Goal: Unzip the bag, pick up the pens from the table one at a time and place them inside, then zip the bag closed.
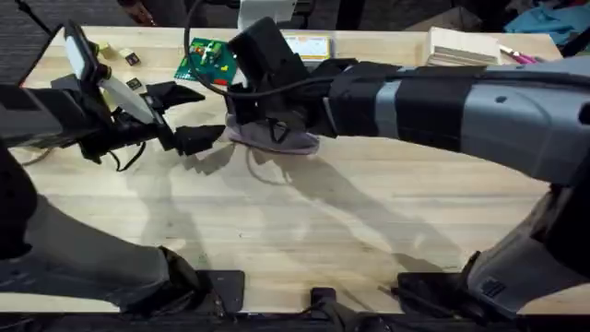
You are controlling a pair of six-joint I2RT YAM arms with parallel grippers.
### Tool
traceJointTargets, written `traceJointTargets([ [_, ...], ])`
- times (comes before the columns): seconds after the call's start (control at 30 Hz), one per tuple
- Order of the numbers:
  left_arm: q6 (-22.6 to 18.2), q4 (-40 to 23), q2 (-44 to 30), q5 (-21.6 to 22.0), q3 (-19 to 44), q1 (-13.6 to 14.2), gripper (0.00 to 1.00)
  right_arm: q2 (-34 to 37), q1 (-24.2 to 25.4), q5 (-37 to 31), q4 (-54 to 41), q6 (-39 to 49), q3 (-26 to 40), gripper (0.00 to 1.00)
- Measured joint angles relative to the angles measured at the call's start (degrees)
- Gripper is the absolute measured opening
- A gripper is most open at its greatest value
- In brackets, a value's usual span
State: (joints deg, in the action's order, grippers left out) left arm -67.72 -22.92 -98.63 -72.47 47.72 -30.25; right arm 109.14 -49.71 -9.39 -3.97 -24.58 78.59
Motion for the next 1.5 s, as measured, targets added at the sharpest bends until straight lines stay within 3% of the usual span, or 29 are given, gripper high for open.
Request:
traceJointTargets([
  [0.37, -0.01, 4.38, -1.18, -0.02, 0.0, 7.3, 0.993, -0.76, 0.0, 0.19, -0.41, 0.43, 0.0, 0.031],
  [0.73, 0.03, 5.38, -1.18, 0.07, 0.0, 8.2, 0.993, -0.76, 0.0, 0.2, -0.43, 0.61, 0.0, 0.032],
  [0.77, 0.23, 5.38, -1.18, 0.07, 0.0, 8.2, 0.965, -0.76, 0.0, 0.2, -0.43, 0.61, 0.0, 0.032],
  [0.87, 0.45, 5.4, -1.18, 0.07, 0.0, 8.2, 0.746, -0.76, 0.0, 0.2, -0.44, 0.61, 0.0, 0.032],
  [1.07, 0.56, 4.85, -1.18, -0.27, -0.03, 8.71, 0.084, -0.76, 0.0, 0.15, -0.22, 0.61, 0.0, 0.032],
  [1.5, 0.63, 4.87, -1.18, -0.27, -0.04, 9.08, 0.043, -1.66, 1.3, 1.82, -3.52, 0.59, 0.0, 0.031],
])
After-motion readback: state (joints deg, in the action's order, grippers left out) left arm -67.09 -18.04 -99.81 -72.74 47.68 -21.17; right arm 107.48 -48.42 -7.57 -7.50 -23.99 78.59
